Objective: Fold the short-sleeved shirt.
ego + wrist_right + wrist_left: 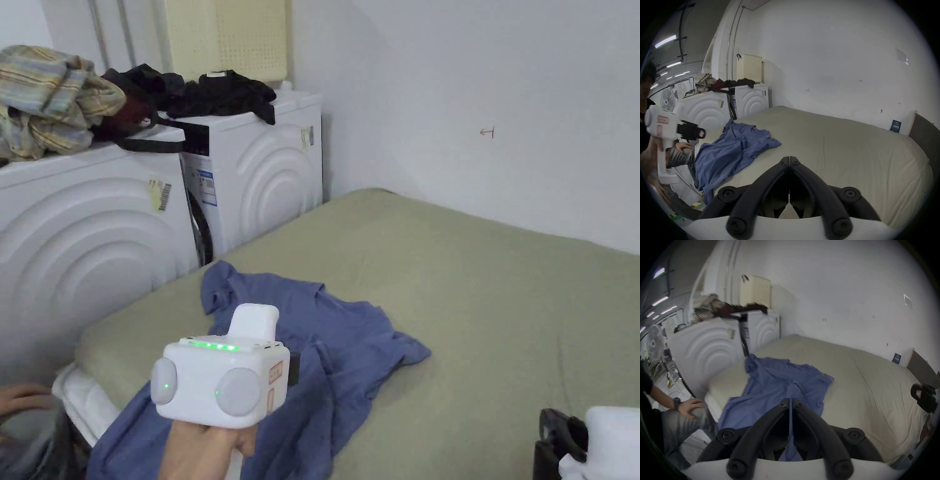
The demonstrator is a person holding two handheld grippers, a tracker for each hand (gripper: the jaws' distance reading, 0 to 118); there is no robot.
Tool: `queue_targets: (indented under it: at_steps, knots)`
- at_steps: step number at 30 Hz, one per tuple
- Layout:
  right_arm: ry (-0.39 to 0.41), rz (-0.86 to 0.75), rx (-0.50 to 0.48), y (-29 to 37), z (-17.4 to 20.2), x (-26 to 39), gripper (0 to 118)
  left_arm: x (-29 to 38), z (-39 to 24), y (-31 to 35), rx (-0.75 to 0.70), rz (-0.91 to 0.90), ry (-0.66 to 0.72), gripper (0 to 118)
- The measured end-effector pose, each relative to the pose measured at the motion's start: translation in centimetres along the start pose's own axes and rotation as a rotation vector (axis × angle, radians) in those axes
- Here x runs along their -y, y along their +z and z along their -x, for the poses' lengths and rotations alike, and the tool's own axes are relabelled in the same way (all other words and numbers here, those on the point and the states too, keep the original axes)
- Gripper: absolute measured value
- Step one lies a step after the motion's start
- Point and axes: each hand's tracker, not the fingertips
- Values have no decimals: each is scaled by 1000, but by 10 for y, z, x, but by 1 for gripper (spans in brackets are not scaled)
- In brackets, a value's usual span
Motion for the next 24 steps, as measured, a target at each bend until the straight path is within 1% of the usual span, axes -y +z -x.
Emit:
queue_targets:
  at_steps: [3,5,6,7,8,9,10,11,12,13,17,18,20,21,22,23,24]
  knots:
    - [3,43,-11,-15,-5,12,1,-9,-4,-64,36,97,21,0]
    - [18,70,-3,-23,-8,20,1,-12,-4,-101,42,154,18,0]
    - [20,80,-10,-26,-10,24,1,-13,-5,-114,29,180,18,2]
    - [23,92,-18,-30,-11,28,1,-13,-5,-127,19,217,10,11]
    - [28,103,-18,-33,-12,32,1,-14,-5,-138,30,213,14,33]
    - [35,110,-15,-36,-12,36,1,-13,-4,-146,42,255,7,82]
    - [41,121,-16,-40,-12,39,1,-12,-5,-156,57,307,8,96]
    - [42,130,-21,-43,-12,43,1,-12,-8,-160,85,307,-16,96]
    - [40,137,-26,-44,-12,45,1,-12,-12,-164,74,321,-37,100]
    - [35,147,-29,-48,-12,48,1,-10,-15,-169,55,352,-67,101]
    - [28,166,-34,-52,-10,55,1,-4,-26,-191,1,367,-91,101]
    - [28,169,-39,-52,-10,56,1,-2,-26,-197,25,381,-79,101]
    - [32,177,-41,-51,-12,58,1,2,-26,-204,3,391,-75,100]
    - [34,179,-38,-51,-13,58,1,4,-25,-207,-2,390,-82,97]
    - [34,183,-34,-51,-14,58,1,4,-24,-206,-3,386,-75,87]
    - [26,182,-34,-47,-18,59,1,2,-24,-202,-7,379,-62,67]
    - [22,183,-35,-46,-20,59,1,0,-25,-197,-10,365,-60,8]
